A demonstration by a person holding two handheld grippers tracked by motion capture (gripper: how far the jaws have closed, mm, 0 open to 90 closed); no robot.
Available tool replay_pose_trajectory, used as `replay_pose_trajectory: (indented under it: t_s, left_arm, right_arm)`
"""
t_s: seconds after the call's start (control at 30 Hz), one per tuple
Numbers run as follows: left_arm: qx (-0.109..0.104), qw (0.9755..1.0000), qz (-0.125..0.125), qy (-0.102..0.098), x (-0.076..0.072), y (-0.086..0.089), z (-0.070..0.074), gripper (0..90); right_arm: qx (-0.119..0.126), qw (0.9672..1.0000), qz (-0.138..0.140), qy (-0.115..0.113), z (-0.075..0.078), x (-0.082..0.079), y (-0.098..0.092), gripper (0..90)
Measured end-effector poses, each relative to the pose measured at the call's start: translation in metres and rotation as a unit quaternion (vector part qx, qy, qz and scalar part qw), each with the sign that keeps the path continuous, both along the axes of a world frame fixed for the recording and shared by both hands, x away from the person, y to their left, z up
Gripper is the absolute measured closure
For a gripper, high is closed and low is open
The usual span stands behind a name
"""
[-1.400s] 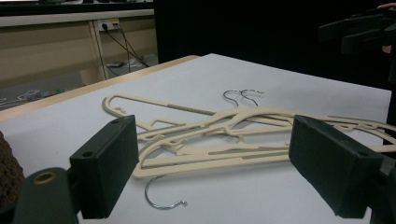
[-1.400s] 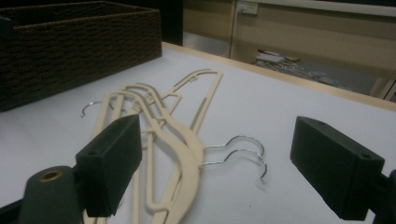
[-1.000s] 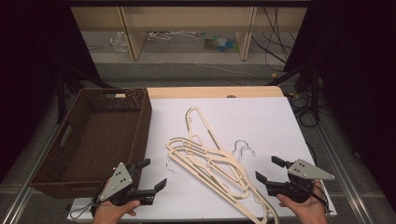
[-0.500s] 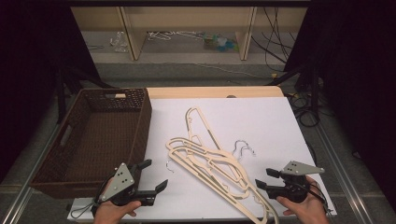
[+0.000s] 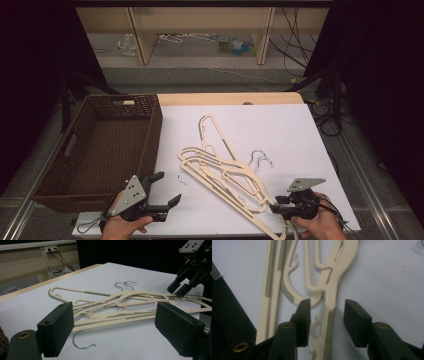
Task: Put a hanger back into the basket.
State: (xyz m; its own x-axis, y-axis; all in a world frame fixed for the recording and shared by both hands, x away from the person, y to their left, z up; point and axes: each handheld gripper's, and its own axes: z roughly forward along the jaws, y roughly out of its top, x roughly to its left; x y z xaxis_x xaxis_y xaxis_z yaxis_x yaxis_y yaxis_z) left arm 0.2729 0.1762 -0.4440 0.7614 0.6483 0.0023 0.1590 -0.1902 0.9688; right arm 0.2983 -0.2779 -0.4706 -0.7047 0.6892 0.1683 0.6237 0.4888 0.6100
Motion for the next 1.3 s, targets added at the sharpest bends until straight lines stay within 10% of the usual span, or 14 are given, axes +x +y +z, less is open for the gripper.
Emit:
replay_pose_trajectory:
  t_s: [0.5,0.77,0.83,1.3]
  left_arm:
    - [0.004,1.0000,-0.005,0.001,0.000,-0.003,-0.001,16.0]
    - [0.007,0.9999,-0.007,0.004,0.000,-0.004,-0.002,16.0]
    - [0.006,1.0000,-0.007,0.004,0.000,-0.004,-0.002,16.0]
    - [0.007,0.9999,-0.009,0.004,0.000,-0.006,-0.002,16.1]
  right_arm:
    - [-0.011,0.9999,0.002,-0.001,0.001,0.009,0.006,78.1]
    - [-0.021,0.9996,0.004,0.020,-0.002,0.009,0.009,72.7]
    - [-0.034,0.9993,0.016,-0.008,-0.003,0.012,0.010,76.0]
    - [-0.058,0.9980,0.018,-0.016,0.007,0.010,0.009,78.1]
